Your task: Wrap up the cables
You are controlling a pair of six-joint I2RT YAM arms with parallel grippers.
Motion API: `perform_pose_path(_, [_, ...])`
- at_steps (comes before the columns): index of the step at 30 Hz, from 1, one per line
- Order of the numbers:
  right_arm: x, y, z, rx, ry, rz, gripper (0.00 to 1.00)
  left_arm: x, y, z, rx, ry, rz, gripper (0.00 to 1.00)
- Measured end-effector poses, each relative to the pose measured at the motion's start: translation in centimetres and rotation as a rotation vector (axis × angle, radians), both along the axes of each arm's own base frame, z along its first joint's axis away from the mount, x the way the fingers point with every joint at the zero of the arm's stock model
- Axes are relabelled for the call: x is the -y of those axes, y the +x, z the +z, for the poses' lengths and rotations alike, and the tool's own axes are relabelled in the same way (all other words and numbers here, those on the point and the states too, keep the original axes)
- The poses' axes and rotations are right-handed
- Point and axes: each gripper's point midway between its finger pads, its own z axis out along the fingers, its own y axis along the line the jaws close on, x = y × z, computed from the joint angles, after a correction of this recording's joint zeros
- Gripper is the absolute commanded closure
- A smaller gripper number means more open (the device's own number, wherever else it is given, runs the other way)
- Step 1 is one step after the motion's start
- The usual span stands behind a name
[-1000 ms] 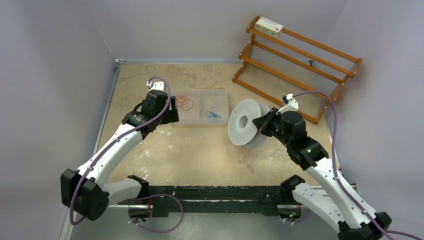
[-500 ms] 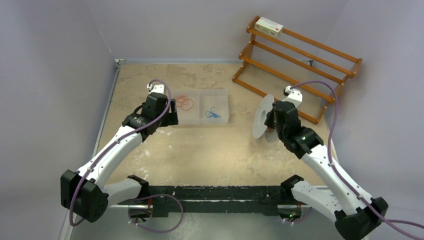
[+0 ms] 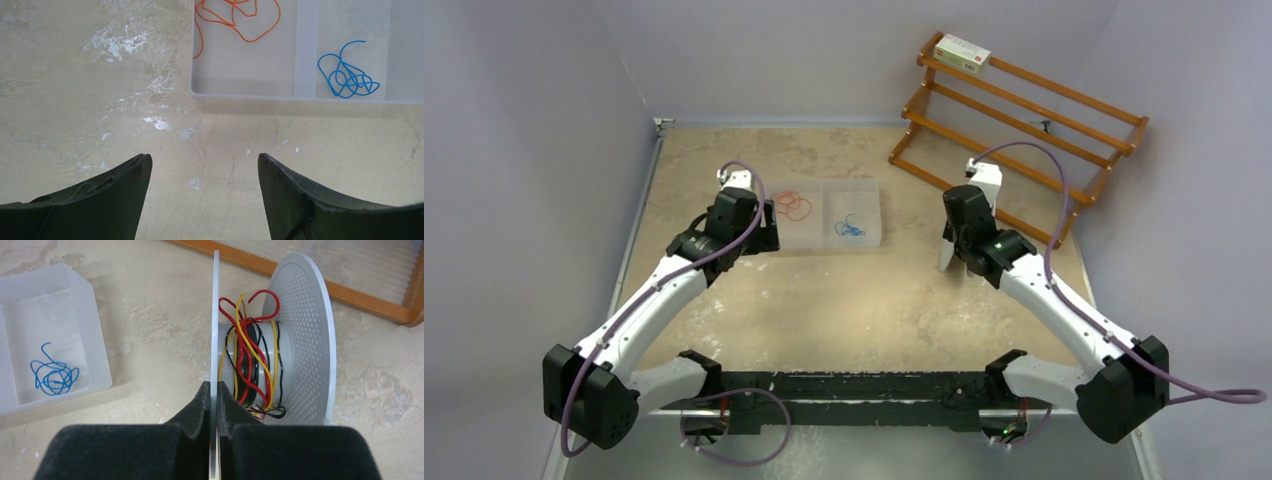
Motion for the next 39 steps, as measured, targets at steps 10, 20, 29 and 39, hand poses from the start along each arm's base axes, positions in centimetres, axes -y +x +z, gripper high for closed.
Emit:
perform_pose_path(10, [-0.4,2.5,0.5,0.034,-0.02,-0.031,0.82,-0.1,-0.1,0.2,0.012,0.001,-0.005,0.23])
perform_pose_path(20, [0.0,4.7,1.2,0.08,-0.011,-0.09,0.73,-0.1,-0.2,0.0,0.007,0.003,-0.005,0.23])
perform_pose_path(29, [0.1,5.4,0.9,0.08,-0.004,-0.12,0.62,-0.2,-0.2,0.0,0.008,0.008,-0.01,0.23])
perform_pose_path(39, [-0.1,5.5,1.4,0.093,0.015,-0.116,1.0,-0.2,-0.2,0.0,0.008,0.009,-0.01,0.23])
